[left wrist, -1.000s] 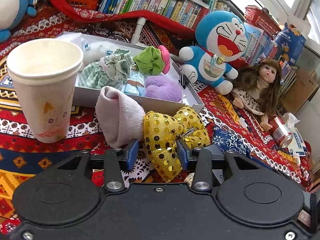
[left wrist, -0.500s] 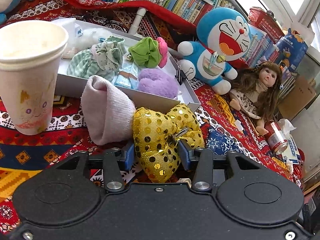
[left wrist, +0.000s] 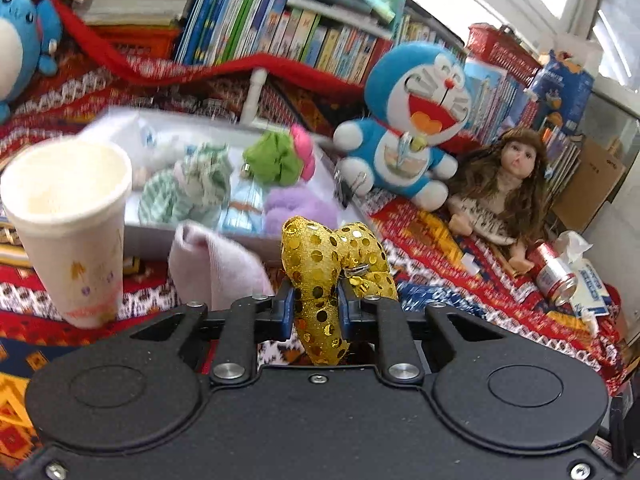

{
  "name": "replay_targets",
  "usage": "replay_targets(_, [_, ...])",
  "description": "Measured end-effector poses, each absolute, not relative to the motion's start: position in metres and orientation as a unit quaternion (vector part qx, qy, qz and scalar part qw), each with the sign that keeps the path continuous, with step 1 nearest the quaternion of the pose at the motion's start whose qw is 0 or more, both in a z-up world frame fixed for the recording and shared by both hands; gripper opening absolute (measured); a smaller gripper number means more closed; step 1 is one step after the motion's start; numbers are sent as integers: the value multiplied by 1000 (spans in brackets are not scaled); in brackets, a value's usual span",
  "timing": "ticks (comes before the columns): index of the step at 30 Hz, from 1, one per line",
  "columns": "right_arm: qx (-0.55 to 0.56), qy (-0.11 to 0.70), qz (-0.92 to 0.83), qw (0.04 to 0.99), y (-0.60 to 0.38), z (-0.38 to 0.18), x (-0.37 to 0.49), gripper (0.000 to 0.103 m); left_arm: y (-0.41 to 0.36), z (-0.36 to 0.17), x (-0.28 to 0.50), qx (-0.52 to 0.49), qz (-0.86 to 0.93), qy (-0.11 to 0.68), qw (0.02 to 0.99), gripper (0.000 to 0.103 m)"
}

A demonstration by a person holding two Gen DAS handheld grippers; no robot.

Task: Organize soft objects
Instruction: 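Carry the gold bow in left tool while right tool carries the blue bag to the tray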

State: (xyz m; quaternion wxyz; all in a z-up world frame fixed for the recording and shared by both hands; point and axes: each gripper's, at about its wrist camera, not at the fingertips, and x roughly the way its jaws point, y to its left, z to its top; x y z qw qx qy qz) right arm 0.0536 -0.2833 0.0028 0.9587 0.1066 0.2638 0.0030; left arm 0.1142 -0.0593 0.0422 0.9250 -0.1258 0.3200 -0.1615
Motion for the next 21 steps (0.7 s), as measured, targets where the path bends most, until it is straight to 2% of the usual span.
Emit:
replay_targets(11, [91, 213, 19, 973, -278, 45, 59, 40, -35, 104, 118, -128, -166, 274, 939, 20])
replay_targets(21, [96, 207, 56, 972, -260, 71, 91, 40, 13, 147, 162, -122, -106, 258, 953, 20])
